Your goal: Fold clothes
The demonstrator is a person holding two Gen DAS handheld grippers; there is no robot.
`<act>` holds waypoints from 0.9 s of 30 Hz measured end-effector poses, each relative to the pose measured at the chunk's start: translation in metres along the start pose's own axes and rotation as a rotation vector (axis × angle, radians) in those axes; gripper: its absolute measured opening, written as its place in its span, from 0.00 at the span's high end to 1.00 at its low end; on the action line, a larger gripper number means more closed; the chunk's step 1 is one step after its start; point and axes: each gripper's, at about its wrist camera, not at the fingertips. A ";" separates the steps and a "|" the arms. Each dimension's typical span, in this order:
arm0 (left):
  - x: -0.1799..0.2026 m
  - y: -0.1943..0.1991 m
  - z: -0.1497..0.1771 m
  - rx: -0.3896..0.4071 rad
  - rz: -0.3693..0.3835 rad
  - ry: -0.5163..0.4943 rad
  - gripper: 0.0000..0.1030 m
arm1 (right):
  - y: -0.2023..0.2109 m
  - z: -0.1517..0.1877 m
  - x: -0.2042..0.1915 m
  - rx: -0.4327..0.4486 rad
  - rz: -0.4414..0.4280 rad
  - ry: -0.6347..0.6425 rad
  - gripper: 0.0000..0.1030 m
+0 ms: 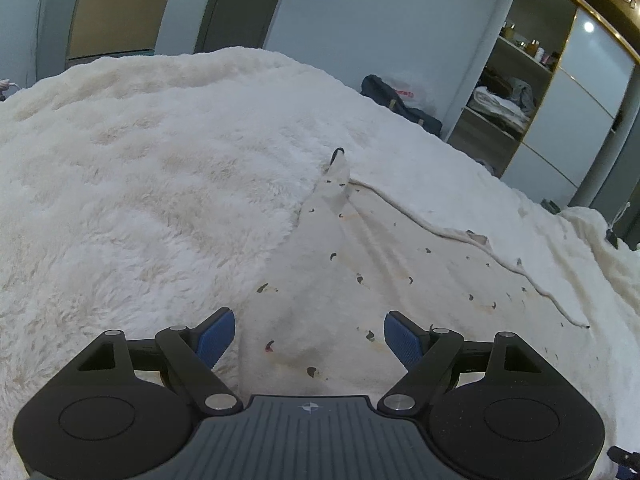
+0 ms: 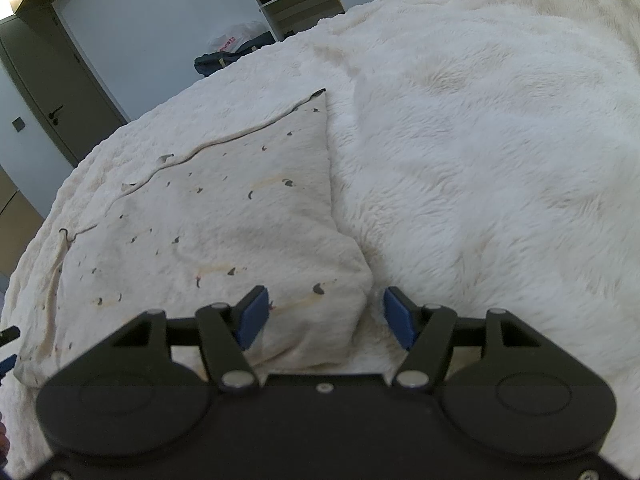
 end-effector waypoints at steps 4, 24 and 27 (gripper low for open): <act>-0.001 -0.001 0.000 -0.001 0.002 0.003 0.25 | 0.000 0.000 0.000 -0.001 0.000 0.000 0.39; 0.000 -0.003 0.000 -0.005 -0.002 -0.005 0.25 | -0.001 0.001 0.000 -0.006 -0.001 -0.001 0.39; 0.000 -0.004 0.000 -0.005 -0.002 -0.004 0.25 | -0.002 0.001 0.000 -0.006 -0.001 -0.001 0.39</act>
Point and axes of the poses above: each gripper's, at about its wrist camera, not at the fingertips, and y roughly against the way its jaws point, x to its right, z to its underside, and after that the axes turned 10 degrees about -x, right-handed
